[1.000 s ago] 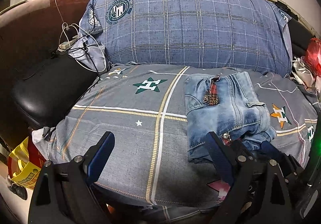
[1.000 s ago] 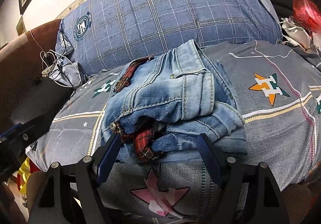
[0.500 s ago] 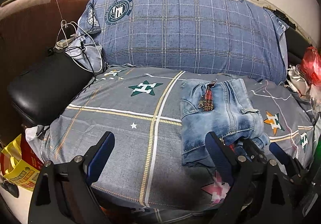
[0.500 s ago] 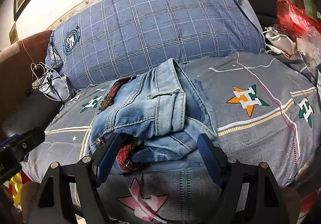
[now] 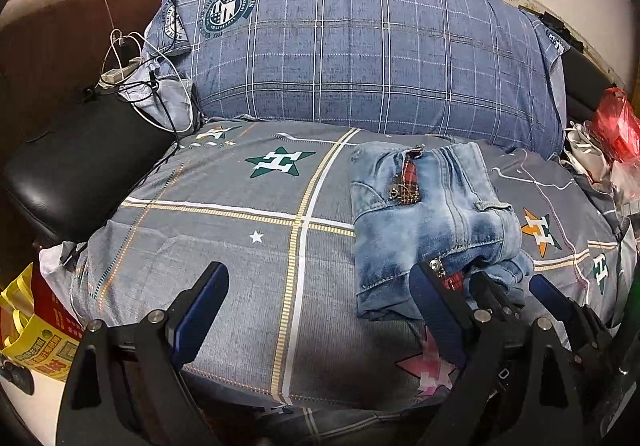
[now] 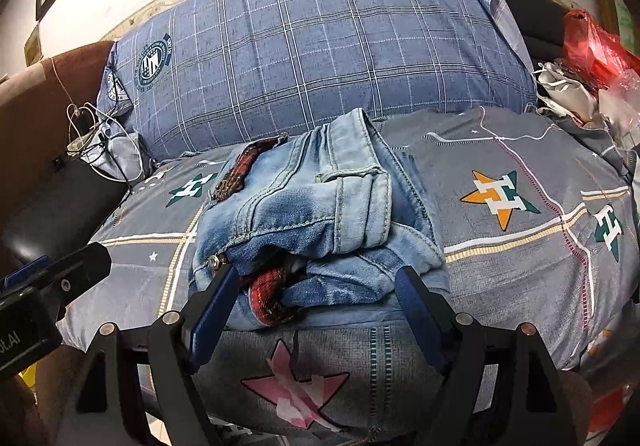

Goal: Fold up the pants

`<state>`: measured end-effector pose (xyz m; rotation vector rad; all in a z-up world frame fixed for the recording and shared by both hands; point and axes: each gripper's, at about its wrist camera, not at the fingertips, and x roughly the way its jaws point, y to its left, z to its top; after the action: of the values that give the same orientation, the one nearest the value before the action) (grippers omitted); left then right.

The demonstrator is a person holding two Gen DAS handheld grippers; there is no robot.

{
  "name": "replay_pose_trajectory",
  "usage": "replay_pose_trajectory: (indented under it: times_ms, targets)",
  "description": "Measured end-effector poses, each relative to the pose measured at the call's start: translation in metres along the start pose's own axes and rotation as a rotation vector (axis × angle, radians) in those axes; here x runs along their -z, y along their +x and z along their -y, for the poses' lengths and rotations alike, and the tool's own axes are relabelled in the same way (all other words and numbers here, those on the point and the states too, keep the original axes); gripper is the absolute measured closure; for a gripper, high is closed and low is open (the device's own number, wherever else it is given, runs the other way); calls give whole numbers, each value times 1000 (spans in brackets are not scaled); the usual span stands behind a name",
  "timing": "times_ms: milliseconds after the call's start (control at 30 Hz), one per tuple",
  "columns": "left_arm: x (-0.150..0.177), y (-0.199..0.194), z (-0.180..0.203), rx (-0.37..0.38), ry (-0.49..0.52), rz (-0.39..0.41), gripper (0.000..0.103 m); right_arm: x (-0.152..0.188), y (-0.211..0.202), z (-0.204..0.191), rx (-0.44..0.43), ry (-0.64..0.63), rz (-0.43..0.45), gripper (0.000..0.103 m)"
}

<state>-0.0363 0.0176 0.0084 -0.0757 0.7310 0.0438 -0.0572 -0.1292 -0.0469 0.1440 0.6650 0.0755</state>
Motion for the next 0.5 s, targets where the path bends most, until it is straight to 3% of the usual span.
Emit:
replay_pose_trajectory:
  times_ms: [500]
  targets:
    - [2,8,4,-1,16,-39,12,2,6,2,4,10,-20,18]
